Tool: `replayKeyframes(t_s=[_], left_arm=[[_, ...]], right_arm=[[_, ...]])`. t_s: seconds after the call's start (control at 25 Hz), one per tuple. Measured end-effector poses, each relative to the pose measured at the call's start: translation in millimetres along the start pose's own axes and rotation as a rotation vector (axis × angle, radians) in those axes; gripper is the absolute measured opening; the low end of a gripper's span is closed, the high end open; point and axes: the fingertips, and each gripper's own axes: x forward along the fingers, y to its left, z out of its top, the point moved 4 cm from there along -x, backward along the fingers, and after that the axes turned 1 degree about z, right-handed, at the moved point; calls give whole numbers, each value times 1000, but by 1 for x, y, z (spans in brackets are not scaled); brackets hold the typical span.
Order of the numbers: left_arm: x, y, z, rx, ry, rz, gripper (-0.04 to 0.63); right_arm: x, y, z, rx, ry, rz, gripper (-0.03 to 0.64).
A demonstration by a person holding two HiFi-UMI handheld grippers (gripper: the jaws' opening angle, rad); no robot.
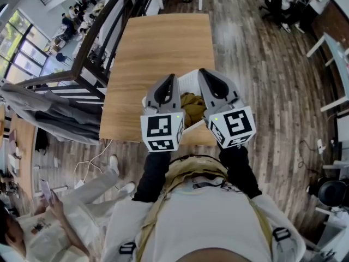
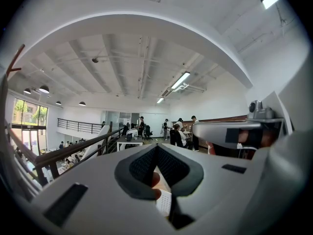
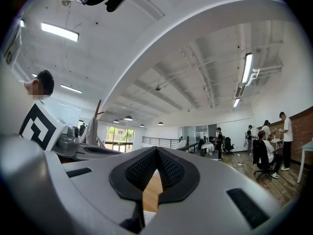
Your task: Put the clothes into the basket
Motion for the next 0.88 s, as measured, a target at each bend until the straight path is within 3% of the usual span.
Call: replayKeyframes(t_s=[0.88], left_arm=[[-9,4,-8,-21,22,-11,0]], right_arm=[[-1,13,-3,-2,9,7,21]])
